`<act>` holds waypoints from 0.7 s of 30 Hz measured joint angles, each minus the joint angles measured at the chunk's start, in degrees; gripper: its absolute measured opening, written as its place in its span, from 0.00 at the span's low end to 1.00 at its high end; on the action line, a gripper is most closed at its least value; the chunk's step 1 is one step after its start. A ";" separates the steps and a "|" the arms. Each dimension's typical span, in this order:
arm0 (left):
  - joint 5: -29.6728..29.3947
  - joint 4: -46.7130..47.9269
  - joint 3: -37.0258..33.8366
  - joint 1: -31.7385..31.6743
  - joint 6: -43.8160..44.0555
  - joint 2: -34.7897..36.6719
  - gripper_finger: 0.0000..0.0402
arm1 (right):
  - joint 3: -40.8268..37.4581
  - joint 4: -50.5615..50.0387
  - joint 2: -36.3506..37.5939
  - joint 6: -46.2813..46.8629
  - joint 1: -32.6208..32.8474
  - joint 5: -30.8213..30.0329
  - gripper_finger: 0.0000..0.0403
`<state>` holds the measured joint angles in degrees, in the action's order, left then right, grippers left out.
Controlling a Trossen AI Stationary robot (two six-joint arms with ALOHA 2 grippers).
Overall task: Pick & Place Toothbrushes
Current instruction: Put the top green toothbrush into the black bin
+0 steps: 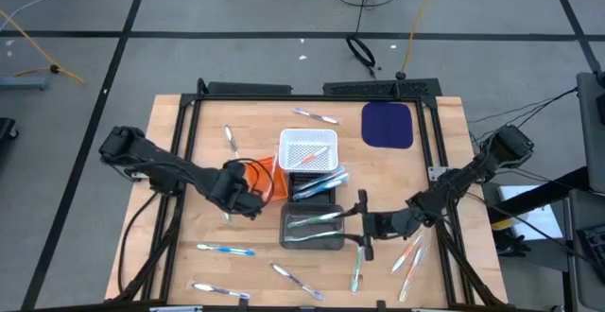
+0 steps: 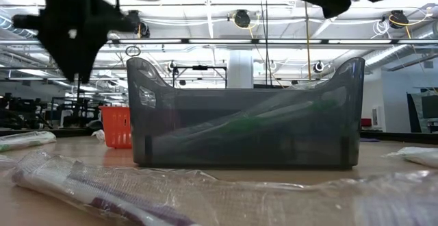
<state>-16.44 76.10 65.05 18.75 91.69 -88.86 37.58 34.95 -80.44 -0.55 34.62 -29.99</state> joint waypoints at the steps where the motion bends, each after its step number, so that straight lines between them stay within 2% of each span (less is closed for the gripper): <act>1: 0.91 0.10 -1.29 -0.21 1.54 0.00 0.33 | 0.00 -0.14 0.02 0.26 0.19 0.00 0.50; 8: 7.20 -3.56 -9.49 -0.80 4.85 0.62 0.33 | 0.00 0.16 0.04 0.32 0.74 0.00 0.50; 21: 8.08 -18.61 -23.40 -0.84 9.11 8.97 0.33 | 0.00 0.36 0.04 0.35 0.75 0.02 0.50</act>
<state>-8.36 57.49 41.65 17.91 100.79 -79.89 37.58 35.31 -80.40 -0.21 35.38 -29.98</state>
